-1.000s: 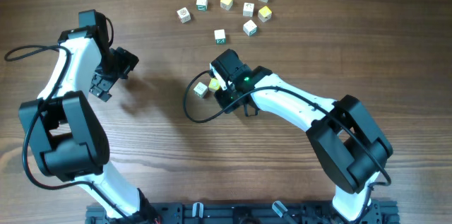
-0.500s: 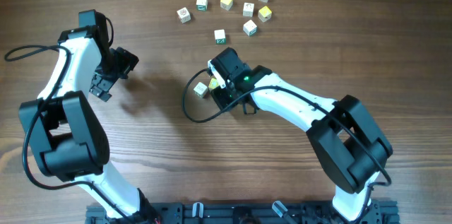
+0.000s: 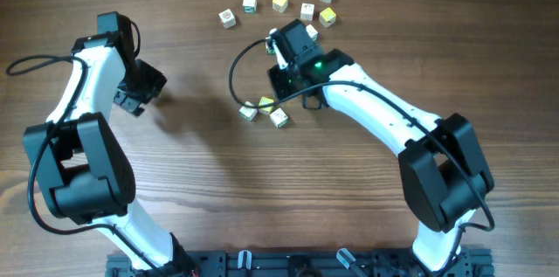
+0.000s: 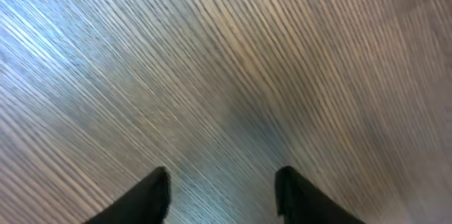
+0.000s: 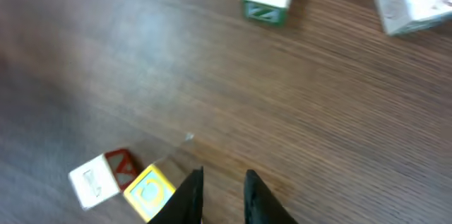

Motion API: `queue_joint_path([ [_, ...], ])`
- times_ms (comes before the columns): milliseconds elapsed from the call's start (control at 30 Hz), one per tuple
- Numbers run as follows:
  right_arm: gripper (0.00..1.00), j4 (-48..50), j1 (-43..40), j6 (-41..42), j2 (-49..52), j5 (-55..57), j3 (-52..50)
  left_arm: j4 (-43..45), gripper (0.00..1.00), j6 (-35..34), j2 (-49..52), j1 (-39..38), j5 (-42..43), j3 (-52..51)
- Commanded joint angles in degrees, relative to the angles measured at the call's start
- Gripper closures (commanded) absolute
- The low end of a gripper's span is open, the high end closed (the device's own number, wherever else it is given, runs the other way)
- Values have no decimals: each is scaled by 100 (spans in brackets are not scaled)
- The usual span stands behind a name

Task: Form a circle
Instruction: 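Move the right gripper up to the cluster of blocks at top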

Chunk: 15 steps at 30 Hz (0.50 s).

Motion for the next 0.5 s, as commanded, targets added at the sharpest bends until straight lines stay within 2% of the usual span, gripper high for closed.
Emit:
queue_joint_path([
  [0,83,22,-415,501,-109,101,101,26,85,24,-127,-7,199,81],
  [67,84,20,-702,516,-109,98,101,24,94,24,-127,-7,199,81],
  [200,85,-33,-1314,767,-109,-114,101,28,94,24,-127,-7,197,81],
  [233,86,-83,-1440,765,-109,-540,101,31,92,22,-127,-7,197,81],
  [267,84,-201,-1510,763,-109,-874,101,31,79,22,-127,-7,195,81],
  [333,85,-409,-1543,758,-109,-728,59,28,69,22,-127,-7,195,81],
  [367,88,-398,-1543,765,-107,-625,20,28,68,22,-125,-7,197,81],
  [400,96,-361,-1543,765,-107,-625,-20,28,67,22,-127,-7,195,81],
  [467,96,-337,-1541,769,-107,-627,-90,31,72,22,-122,-7,197,81],
])
